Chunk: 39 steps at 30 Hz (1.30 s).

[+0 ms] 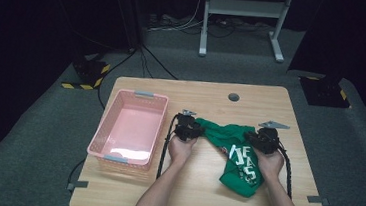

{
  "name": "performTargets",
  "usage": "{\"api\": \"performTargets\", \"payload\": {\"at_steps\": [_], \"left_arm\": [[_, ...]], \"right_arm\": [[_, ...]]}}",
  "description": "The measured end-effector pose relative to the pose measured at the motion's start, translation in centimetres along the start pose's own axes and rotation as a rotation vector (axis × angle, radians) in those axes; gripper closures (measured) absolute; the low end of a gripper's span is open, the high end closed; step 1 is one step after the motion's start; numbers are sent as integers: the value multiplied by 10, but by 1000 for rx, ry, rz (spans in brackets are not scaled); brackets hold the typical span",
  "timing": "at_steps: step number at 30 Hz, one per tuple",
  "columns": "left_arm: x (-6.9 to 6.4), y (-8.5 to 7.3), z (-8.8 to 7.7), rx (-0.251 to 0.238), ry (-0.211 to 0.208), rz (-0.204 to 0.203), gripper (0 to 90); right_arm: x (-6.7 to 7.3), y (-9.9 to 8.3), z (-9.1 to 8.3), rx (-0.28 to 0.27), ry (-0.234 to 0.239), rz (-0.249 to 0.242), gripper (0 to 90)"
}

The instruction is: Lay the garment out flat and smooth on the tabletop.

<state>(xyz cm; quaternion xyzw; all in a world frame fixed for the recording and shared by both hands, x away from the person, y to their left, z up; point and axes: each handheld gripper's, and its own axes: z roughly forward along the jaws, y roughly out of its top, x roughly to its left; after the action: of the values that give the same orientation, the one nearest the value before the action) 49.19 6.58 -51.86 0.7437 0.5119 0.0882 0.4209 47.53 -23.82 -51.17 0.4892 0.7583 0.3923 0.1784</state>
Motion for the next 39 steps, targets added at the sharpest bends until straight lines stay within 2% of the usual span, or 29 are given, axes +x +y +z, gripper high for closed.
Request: {"api": "performTargets", "payload": {"at_steps": [2, 5, 10, 13, 17, 21, 24, 27, 30, 32, 35, 39], "left_arm": [[-3, -3, -6, -10, 8, 23, 580], [-7, -8, -18, -29, 1, 35, 520], [-17, -24, -32, -17, -7, 78, 480], [-28, -35, -31, 6, -26, 105, 467], [-44, -44, -22, 35, -54, 142, 450], [-52, -47, -9, 74, -34, 185, 444], [-54, -47, -4, 73, -23, 192, 438], [-54, -45, -3, 72, -8, 199, 442], [-52, -43, -3, 76, 6, 208, 515], [-51, -41, -1, 83, 7, 211, 578], [-52, -38, 1, 98, -2, 229, 691], [-50, -33, 6, 107, -7, 227, 812]], "right_arm": [[2, -1, -5, -13, -10, -15, 679], [6, -3, -16, -32, -21, -33, 633], [9, -11, -34, -44, -20, -71, 585], [11, -18, -40, -21, -20, -94, 560], [10, -28, -38, 26, -48, -109, 533], [8, -35, -32, 58, -43, -100, 544], [8, -38, -28, 85, -35, -110, 599], [10, -43, -23, 102, -21, -116, 692], [14, -43, -20, 96, -6, -123, 786], [18, -42, -18, 91, -5, -131, 810], [22, -41, -15, 85, 13, -123, 860], [26, -39, -10, 71, 32, -90, 882]]}}
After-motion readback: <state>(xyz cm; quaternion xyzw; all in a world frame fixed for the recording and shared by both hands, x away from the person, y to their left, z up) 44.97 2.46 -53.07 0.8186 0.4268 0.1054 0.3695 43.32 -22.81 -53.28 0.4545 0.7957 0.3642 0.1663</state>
